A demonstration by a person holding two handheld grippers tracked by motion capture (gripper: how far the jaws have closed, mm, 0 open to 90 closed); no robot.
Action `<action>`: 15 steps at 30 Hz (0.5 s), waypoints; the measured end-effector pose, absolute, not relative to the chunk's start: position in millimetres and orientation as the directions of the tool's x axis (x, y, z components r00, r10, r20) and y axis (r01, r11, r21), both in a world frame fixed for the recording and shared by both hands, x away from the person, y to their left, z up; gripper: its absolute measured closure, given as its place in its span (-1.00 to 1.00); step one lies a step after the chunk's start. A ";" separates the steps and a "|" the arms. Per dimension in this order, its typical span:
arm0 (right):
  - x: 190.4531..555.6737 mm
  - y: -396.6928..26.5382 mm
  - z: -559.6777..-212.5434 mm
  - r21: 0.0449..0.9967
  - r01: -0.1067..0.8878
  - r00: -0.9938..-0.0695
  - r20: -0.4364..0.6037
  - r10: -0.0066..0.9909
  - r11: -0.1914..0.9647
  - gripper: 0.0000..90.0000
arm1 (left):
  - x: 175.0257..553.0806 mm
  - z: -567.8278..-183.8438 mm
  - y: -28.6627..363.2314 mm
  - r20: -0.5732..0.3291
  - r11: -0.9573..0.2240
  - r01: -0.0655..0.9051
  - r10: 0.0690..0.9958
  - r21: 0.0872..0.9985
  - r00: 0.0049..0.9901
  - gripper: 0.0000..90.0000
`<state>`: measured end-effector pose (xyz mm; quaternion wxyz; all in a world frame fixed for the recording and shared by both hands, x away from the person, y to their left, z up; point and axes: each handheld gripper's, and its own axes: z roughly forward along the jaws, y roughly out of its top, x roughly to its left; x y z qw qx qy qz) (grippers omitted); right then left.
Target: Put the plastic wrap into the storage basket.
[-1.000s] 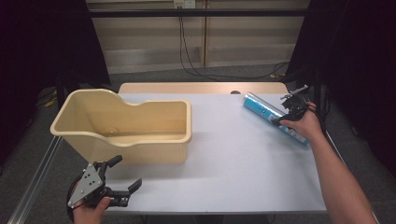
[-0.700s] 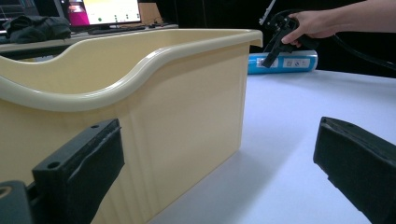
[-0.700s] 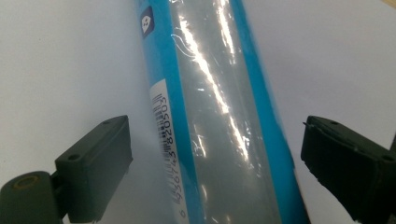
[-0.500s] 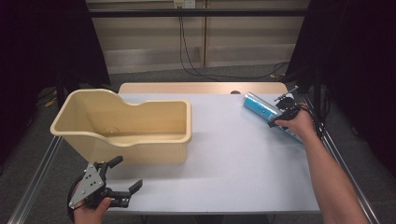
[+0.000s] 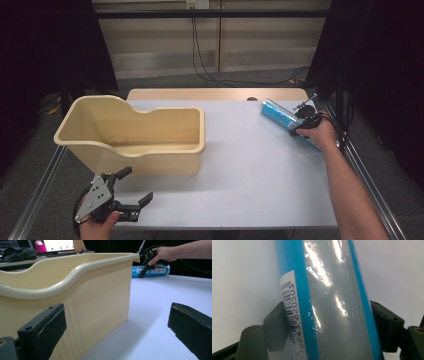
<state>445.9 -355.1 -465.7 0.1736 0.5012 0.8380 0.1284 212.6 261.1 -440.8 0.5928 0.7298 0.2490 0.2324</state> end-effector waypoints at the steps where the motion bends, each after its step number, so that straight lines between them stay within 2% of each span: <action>1: 446.0 -355.3 -465.6 0.389 0.795 -0.439 -0.161 0.884 0.466 -0.42 | 212.6 -440.8 260.9 0.043 -0.173 0.089 0.637 0.981 0.769 -0.96; 15: 444.8 -346.8 -462.6 0.340 0.787 -0.470 -0.210 0.857 0.515 -0.36 | 212.0 -440.8 260.3 0.044 -0.175 0.088 0.637 0.981 0.770 -0.96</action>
